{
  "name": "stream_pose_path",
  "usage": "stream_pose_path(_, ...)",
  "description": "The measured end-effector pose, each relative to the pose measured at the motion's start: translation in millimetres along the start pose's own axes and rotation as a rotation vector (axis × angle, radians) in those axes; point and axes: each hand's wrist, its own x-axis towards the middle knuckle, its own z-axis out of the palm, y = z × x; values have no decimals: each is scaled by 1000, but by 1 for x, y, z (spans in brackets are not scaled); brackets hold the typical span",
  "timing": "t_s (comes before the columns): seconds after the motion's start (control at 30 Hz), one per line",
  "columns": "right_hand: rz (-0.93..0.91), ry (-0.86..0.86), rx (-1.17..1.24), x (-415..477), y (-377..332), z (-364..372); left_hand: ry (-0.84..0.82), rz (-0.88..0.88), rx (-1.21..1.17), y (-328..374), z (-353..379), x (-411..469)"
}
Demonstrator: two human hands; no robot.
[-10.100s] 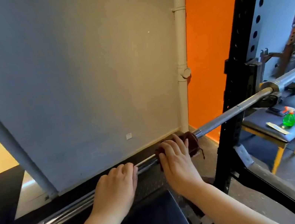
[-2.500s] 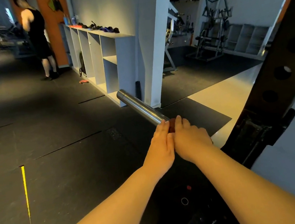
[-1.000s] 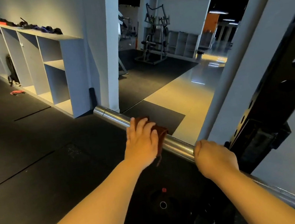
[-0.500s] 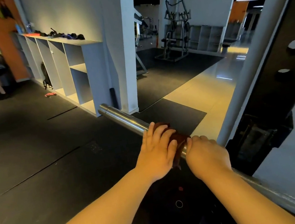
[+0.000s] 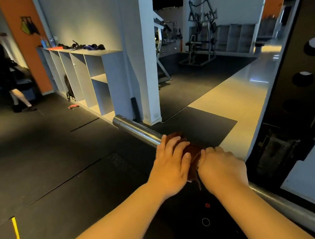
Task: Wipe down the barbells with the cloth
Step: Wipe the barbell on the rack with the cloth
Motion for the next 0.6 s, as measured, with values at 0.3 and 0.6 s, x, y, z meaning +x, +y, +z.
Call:
stream_pose_path(0.3, -12, -34, -21, 1, 1, 3, -103, 87, 427, -2, 14, 16)
stream_pose_path(0.6, -20, -3, 6, -4, 0, -1, -12, 109, 98, -19, -14, 7)
